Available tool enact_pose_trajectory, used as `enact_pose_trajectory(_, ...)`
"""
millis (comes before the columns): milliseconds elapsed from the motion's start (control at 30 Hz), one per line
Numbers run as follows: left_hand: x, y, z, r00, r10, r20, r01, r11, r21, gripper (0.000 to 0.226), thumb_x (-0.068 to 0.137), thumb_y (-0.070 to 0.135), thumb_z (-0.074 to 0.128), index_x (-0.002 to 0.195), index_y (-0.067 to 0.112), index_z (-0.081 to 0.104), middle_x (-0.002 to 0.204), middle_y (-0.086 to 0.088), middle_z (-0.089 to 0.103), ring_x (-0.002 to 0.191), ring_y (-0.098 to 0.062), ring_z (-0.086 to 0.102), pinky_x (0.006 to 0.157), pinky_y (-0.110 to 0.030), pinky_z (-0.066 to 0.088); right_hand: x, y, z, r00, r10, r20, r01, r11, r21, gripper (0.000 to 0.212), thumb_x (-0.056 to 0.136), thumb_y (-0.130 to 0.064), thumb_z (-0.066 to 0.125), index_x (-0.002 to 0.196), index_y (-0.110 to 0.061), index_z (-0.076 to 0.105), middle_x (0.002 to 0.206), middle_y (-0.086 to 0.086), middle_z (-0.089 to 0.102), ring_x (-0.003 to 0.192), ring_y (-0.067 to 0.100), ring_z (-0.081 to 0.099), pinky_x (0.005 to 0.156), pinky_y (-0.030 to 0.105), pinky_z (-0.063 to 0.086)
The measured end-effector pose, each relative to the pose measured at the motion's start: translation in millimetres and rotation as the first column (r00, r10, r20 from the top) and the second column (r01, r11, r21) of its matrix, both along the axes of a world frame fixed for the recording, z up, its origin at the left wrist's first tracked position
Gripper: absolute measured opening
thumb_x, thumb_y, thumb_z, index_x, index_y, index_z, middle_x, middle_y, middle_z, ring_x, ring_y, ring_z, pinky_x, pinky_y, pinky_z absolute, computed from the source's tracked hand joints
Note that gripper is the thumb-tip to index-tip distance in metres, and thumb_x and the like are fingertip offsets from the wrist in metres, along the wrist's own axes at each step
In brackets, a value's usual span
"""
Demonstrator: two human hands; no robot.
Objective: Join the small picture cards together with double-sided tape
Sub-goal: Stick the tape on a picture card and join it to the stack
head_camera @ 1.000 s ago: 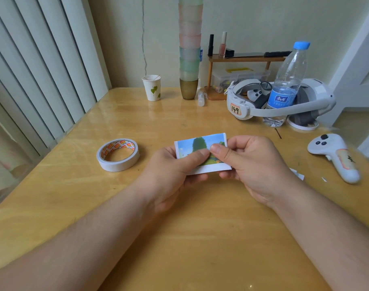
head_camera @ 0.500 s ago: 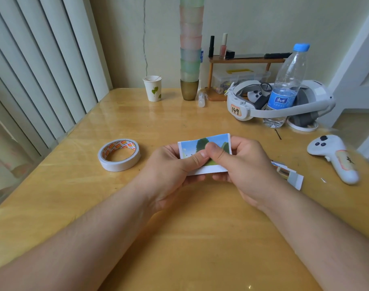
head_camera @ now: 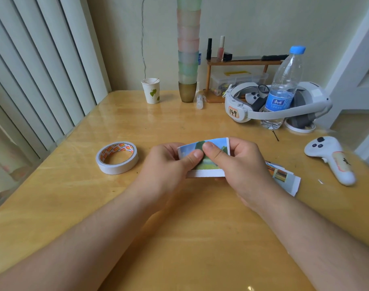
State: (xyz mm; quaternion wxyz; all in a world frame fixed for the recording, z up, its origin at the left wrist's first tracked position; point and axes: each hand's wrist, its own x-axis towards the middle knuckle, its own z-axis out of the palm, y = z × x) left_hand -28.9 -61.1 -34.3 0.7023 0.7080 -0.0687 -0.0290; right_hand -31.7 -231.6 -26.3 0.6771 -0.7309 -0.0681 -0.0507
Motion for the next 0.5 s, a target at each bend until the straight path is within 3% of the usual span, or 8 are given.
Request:
enact_pose_trajectory(100, 0.0, 3.0, 0.5, 0.997, -0.061, 0.044, 0.058, 0.995, 0.079, 0.036, 0.089, 0.041, 0.073, 0.101, 0.008, 0.078, 0.102, -0.030, 0.075, 0.092, -0.052, 0.070, 0.093, -0.071, 0.052, 1.3, -4.8, -1.0, 0.998, 0.026, 0.058, -0.014, 0.980, -0.198, 0.021, 0.098, -0.037, 0.069, 0.082, -0.023, 0.073, 0.065, 0.004, 0.064, 0.063, 0.015, 0.059, 0.058, 0.038, 0.047)
enact_pose_trajectory(133, -0.1, 4.5, 0.2, 0.995, -0.066, 0.078, 0.055, 0.989, 0.140, 0.034, 0.089, 0.044, 0.072, 0.099, 0.012, 0.078, 0.095, -0.024, 0.075, 0.081, -0.040, 0.068, 0.083, -0.063, 0.054, 2.2, -5.8, -2.3, 0.995, 0.030, 0.094, -0.004, 0.963, -0.270, 0.022, 0.099, -0.038, 0.067, 0.081, -0.024, 0.072, 0.068, 0.011, 0.063, 0.062, 0.020, 0.056, 0.059, 0.041, 0.046)
enact_pose_trajectory(200, -2.6, 7.6, -0.9, 0.984, -0.069, 0.167, 0.013, 0.949, 0.316, 0.027, 0.094, 0.046, 0.070, 0.092, 0.019, 0.075, 0.074, -0.005, 0.066, 0.066, -0.019, 0.053, 0.065, -0.040, 0.046, 4.4, -7.4, -5.6, 0.990, 0.020, 0.140, 0.029, 0.941, -0.338, 0.022, 0.098, -0.037, 0.067, 0.081, -0.025, 0.072, 0.073, 0.017, 0.063, 0.064, 0.029, 0.055, 0.060, 0.043, 0.047)
enact_pose_trajectory(267, -7.0, 8.1, 0.7, 0.961, -0.071, 0.266, -0.063, 0.883, 0.466, 0.031, 0.102, 0.043, 0.063, 0.084, 0.018, 0.067, 0.061, 0.004, 0.051, 0.058, -0.014, 0.041, 0.058, -0.034, 0.036, 5.8, -8.8, -6.9, 0.986, 0.000, 0.166, 0.061, 0.930, -0.363, 0.022, 0.097, -0.037, 0.068, 0.078, -0.026, 0.071, 0.065, 0.013, 0.058, 0.060, 0.025, 0.049, 0.057, 0.039, 0.042)
enact_pose_trajectory(333, -9.3, 8.0, 1.7, 0.934, -0.076, 0.348, -0.118, 0.856, 0.503, 0.038, 0.107, 0.042, 0.054, 0.077, 0.018, 0.060, 0.058, 0.008, 0.044, 0.058, -0.012, 0.037, 0.056, -0.034, 0.034, 7.0, -10.3, -7.4, 0.980, 0.003, 0.201, 0.075, 0.920, -0.384, 0.024, 0.096, -0.038, 0.070, 0.076, -0.025, 0.069, 0.058, 0.005, 0.049, 0.057, 0.018, 0.041, 0.056, 0.034, 0.037)
enact_pose_trajectory(433, -6.2, 5.8, -0.6, 0.938, -0.040, 0.346, -0.108, 0.911, 0.398, 0.043, 0.108, 0.046, 0.048, 0.075, 0.019, 0.057, 0.062, 0.007, 0.048, 0.063, -0.017, 0.042, 0.063, -0.037, 0.040, 6.4, -6.3, -7.0, 0.987, 0.035, 0.159, 0.005, 0.969, -0.245, 0.027, 0.097, -0.030, 0.070, 0.073, -0.018, 0.067, 0.060, 0.003, 0.048, 0.061, 0.019, 0.043, 0.061, 0.033, 0.038)
enact_pose_trajectory(500, -4.5, 2.3, -1.7, 0.954, -0.039, 0.296, -0.059, 0.947, 0.316, 0.051, 0.103, 0.055, 0.046, 0.084, 0.011, 0.061, 0.074, -0.018, 0.057, 0.070, -0.033, 0.049, 0.069, -0.049, 0.049, 6.0, -2.9, -4.3, 0.993, 0.087, 0.080, -0.083, 0.995, -0.047, 0.024, 0.098, -0.024, 0.070, 0.075, -0.014, 0.070, 0.066, 0.003, 0.058, 0.067, 0.019, 0.053, 0.068, 0.035, 0.043)
